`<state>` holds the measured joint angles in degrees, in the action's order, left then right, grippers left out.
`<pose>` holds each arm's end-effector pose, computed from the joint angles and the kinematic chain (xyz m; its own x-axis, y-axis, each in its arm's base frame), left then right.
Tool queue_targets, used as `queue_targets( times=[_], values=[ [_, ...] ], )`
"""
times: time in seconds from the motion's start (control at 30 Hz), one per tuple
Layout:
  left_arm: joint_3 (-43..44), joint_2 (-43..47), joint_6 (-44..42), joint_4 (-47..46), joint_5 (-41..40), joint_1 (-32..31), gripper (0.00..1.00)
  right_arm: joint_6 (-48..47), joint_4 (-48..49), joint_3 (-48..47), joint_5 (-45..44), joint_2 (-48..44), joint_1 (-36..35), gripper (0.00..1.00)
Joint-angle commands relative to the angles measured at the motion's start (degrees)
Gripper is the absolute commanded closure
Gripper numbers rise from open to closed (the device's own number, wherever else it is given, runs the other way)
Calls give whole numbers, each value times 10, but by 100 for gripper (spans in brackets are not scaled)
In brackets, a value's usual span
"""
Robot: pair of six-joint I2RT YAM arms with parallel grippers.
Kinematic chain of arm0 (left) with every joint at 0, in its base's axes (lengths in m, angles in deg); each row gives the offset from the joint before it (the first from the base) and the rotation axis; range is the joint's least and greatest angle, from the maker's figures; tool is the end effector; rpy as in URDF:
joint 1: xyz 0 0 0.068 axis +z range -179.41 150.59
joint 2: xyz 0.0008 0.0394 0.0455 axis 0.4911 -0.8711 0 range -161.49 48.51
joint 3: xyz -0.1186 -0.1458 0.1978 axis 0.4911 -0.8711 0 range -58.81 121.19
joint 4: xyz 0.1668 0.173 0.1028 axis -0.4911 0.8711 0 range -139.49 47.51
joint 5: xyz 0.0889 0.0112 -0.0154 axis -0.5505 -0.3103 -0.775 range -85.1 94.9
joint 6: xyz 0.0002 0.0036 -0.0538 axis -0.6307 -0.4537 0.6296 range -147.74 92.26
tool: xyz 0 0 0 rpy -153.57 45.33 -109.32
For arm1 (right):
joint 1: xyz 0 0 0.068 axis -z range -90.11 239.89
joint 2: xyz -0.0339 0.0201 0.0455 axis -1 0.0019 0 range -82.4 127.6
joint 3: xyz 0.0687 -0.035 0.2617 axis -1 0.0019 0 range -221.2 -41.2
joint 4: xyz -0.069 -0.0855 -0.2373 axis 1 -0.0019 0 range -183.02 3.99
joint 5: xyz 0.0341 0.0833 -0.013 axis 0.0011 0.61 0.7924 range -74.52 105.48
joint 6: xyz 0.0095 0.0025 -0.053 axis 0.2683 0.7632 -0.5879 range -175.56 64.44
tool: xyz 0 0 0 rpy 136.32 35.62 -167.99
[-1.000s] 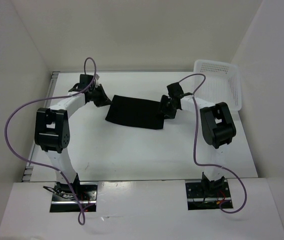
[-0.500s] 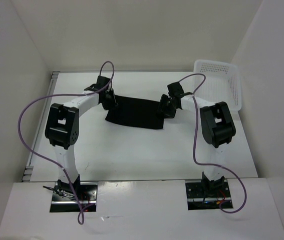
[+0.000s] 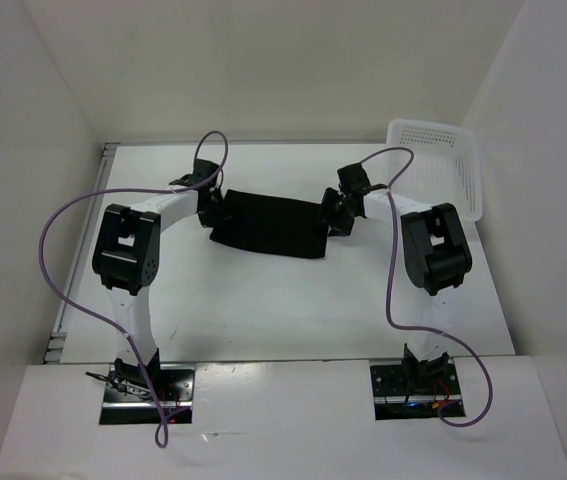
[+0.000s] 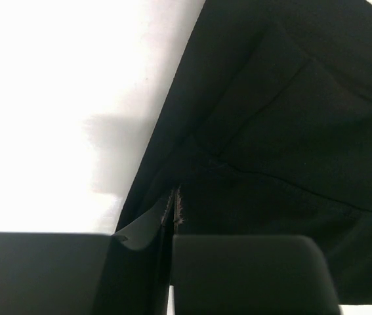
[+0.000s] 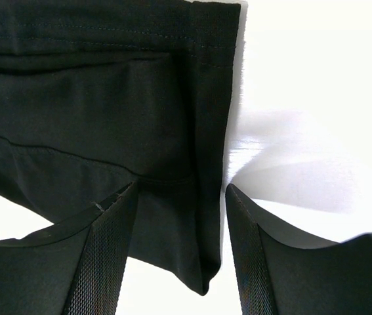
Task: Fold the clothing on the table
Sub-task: Fold the skirt
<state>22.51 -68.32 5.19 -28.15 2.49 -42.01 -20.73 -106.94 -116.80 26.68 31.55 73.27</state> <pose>0.4233 -0.0930 0.1639 -0.7920 -0.3795 -0.4782 -0.2801 0.9219 -0.2677 0.3931 0.1247 0.1562 -0.8908 0.3187 -0.3239 0.1620 0.8887 0.4288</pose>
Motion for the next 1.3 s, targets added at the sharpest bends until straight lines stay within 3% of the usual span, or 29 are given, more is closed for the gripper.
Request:
queue_targets(
  times=[0.0,0.23,0.27,0.3,0.4,0.53,0.87,1.27],
  values=[
    [-21,-13,-17,14,-28,1,100,-17,-21,20,-34,8,6,38],
    [-21,-8,-17,19,-16,1,100,-6,23,32,41,27,6,43],
    [-27,-8,-17,19,-16,1,100,0,28,32,49,27,6,47],
    [-27,-8,-17,19,-16,1,100,0,41,37,62,33,6,61],
    [-27,-8,-17,19,-11,1,100,7,55,37,89,47,6,80],
    [-27,-2,-17,19,-11,1,100,7,43,31,78,47,6,97],
    [-53,3,1,8,23,-29,100,7,-77,47,-35,-54,22,100],
    [-92,20,28,-14,80,-92,100,12,-162,79,-72,-142,33,100]
  ],
)
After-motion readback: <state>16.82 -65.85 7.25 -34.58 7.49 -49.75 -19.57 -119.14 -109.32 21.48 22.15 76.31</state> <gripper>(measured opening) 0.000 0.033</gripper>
